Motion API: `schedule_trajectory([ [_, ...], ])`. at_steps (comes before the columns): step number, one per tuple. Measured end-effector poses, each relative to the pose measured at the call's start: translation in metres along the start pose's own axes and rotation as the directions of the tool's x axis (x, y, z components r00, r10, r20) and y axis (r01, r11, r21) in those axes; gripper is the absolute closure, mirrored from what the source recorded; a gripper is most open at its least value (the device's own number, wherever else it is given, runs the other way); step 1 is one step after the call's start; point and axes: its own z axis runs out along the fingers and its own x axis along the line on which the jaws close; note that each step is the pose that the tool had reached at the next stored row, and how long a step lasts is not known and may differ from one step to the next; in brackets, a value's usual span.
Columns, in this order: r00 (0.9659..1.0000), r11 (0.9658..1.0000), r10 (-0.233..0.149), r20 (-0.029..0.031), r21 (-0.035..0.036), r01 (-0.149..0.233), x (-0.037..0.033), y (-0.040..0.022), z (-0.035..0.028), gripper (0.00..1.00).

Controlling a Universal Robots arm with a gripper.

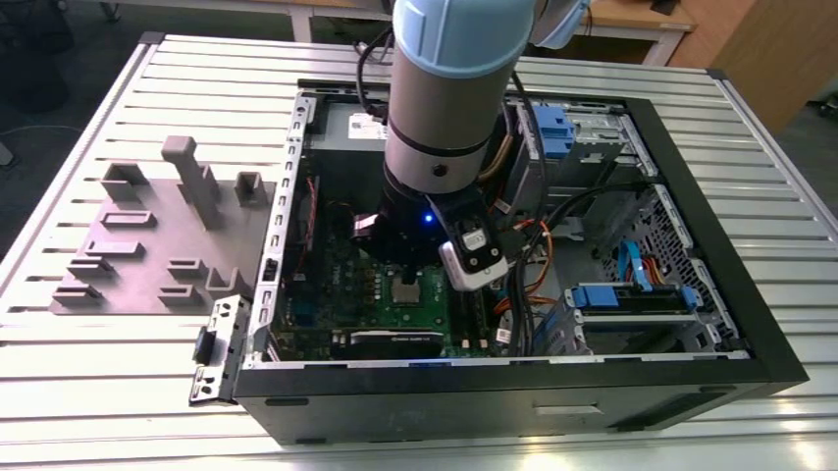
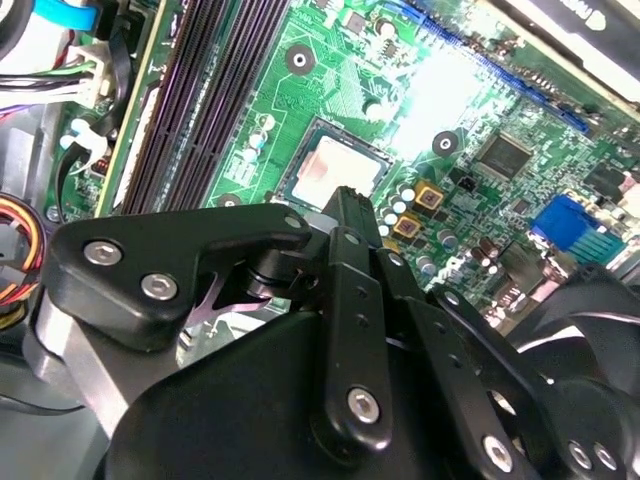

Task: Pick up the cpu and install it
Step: 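Close the cpu cover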

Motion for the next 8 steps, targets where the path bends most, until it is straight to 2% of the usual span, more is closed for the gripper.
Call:
schedule_trajectory([
  [6,1.0000,1.0000,0.000,0.0000,0.0002,0.000,0.0000,0.0000,-0.0008,0.89],
  [8,0.9998,0.9998,-0.018,-0.0001,0.0010,0.018,0.0000,0.0000,-0.0008,0.89],
])
